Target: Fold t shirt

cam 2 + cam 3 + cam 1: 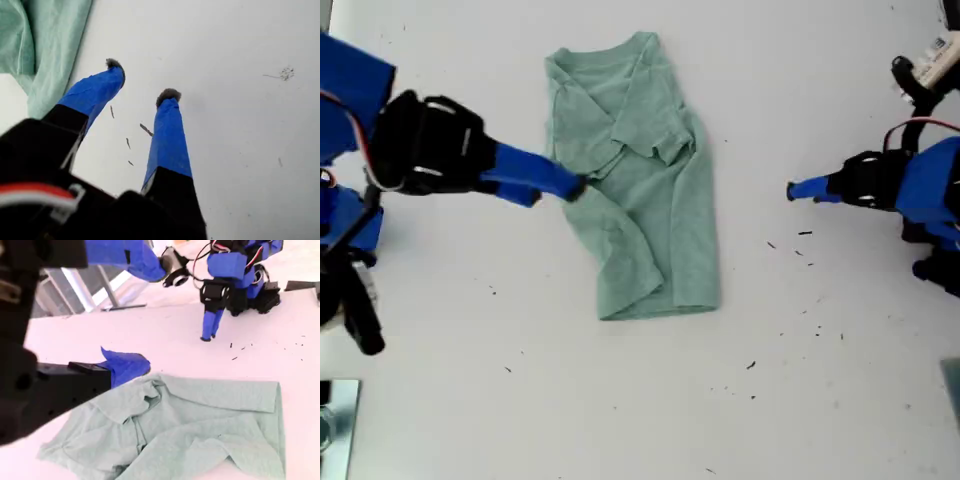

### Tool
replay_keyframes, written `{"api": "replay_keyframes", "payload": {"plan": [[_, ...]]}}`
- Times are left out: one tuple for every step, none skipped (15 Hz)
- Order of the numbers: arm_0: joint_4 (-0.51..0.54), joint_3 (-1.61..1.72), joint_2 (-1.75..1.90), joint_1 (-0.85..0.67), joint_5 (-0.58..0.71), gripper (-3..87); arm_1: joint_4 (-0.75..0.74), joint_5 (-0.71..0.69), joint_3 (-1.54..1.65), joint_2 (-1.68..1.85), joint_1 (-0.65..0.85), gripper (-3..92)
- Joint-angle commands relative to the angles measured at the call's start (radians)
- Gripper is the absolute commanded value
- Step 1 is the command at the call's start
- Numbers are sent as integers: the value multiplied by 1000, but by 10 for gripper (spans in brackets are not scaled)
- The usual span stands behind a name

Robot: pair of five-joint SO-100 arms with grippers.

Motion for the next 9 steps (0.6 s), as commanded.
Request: {"api": "replay_keyframes", "payload": {"plan": [[-222,807,509,-14,-127,218,9,-12,55,15,-35,126],[-310,1066,638,3,-186,194,11,-5,55,15,-41,64],[-380,1272,739,21,-253,178,11,-8,55,15,-43,25],[-393,1428,847,28,-327,168,11,-9,55,15,-43,25],[-350,1471,953,38,-359,156,-2,-31,48,15,-58,25],[-285,1342,931,52,-374,167,-41,-20,-26,15,-127,25],[-176,1046,687,84,-377,200,-83,-14,-160,-71,-172,45],[-17,641,364,127,-371,235,-91,6,-430,-364,-232,275],[133,236,69,158,-334,259,29,34,-799,-724,-310,308]]}}
